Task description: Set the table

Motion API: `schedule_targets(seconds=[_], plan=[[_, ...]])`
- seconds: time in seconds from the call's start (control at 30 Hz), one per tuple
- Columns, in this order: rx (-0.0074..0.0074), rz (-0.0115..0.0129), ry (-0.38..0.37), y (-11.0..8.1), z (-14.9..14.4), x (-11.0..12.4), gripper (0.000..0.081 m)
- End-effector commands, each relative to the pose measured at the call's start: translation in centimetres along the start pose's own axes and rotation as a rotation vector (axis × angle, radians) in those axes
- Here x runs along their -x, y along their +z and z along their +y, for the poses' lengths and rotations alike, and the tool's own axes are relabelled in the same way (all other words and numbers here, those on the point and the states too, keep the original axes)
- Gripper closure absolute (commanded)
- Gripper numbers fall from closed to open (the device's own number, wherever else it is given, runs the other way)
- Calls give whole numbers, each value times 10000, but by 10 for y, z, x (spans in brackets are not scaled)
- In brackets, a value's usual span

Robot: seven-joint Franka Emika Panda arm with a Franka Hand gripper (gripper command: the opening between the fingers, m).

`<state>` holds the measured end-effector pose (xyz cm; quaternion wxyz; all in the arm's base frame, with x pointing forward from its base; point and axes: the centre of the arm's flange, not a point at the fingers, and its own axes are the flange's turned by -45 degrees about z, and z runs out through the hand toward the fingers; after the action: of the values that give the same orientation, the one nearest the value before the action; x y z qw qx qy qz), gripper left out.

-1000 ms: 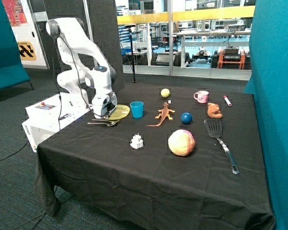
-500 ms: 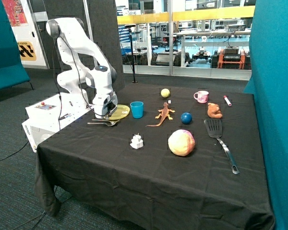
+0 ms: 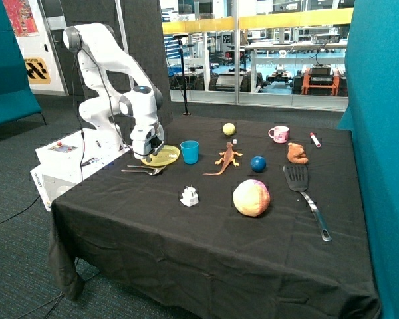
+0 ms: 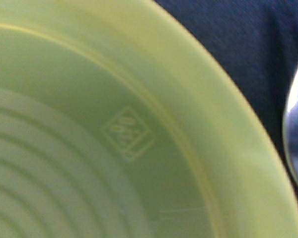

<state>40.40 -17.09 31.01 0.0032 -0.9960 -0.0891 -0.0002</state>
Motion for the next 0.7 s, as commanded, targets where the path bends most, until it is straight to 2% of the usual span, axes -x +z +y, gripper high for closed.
schedule_targets(seconds=[0.0, 0.23, 0.67], plan=[[62, -12, -407, -17, -21, -4, 282], [62, -13, -839, -29, -39, 8, 296], [62, -13, -778, -37, -30, 24, 304]])
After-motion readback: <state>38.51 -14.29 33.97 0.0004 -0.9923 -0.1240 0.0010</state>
